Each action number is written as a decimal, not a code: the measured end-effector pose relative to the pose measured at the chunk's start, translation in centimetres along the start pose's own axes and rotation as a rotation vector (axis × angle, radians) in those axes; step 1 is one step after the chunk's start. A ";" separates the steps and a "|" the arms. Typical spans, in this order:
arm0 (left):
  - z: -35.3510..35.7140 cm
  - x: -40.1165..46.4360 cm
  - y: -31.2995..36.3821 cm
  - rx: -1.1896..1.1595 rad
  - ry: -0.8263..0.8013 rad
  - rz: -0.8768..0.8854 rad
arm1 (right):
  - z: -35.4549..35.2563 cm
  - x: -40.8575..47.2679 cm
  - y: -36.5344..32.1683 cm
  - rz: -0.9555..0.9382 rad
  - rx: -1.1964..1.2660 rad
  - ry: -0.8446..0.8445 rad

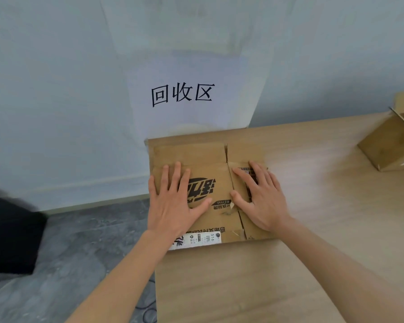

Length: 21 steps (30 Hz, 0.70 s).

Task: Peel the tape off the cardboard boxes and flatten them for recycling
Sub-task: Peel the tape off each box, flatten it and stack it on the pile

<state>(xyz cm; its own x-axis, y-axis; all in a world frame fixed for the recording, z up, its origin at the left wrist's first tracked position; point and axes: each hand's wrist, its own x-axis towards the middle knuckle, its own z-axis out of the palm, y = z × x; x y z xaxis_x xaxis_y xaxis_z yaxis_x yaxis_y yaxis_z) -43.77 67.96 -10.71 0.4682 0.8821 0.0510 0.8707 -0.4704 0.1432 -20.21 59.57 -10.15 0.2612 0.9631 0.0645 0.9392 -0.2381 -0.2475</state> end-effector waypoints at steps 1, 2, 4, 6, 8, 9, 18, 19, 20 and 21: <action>0.1 0.0 0.0 -0.002 0.004 -0.003 | 0.2 0.0 0.1 0.000 -0.003 -0.002; 0.2 0.1 0.0 0.001 0.012 -0.008 | 0.3 0.1 0.1 0.005 -0.004 -0.013; 0.1 0.2 0.2 0.022 -0.014 -0.017 | 0.2 0.2 0.1 0.043 -0.005 -0.072; -0.5 0.1 0.4 0.053 -0.087 -0.034 | -0.5 0.3 -0.4 0.062 -0.060 -0.144; -1.7 0.3 0.6 0.054 -0.173 -0.037 | -1.9 0.3 -1.1 0.075 -0.136 -0.220; -2.6 0.4 0.7 0.041 -0.216 -0.036 | -2.9 0.2 -1.5 0.083 -0.151 -0.257; -15.8 -3.5 6.3 -0.006 -0.112 0.102 | -16.1 -7.2 -1.8 0.132 0.032 -0.246; -17.5 -4.3 7.5 -0.008 -0.102 0.106 | -17.9 -8.6 -1.1 0.130 0.018 -0.237; -19.1 -5.3 8.9 -0.012 -0.088 0.108 | -19.7 -10.1 -0.3 0.131 0.007 -0.227; -20.7 -6.4 10.4 -0.019 -0.074 0.108 | -21.4 -11.7 0.6 0.135 0.000 -0.215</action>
<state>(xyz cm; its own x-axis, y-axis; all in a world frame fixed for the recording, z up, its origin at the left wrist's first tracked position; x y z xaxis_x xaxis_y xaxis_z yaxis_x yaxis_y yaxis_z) -40.85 57.91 10.86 0.5694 0.8221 -0.0064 0.8121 -0.5612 0.1600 -17.98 45.45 9.66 0.3306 0.9272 -0.1761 0.8991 -0.3662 -0.2399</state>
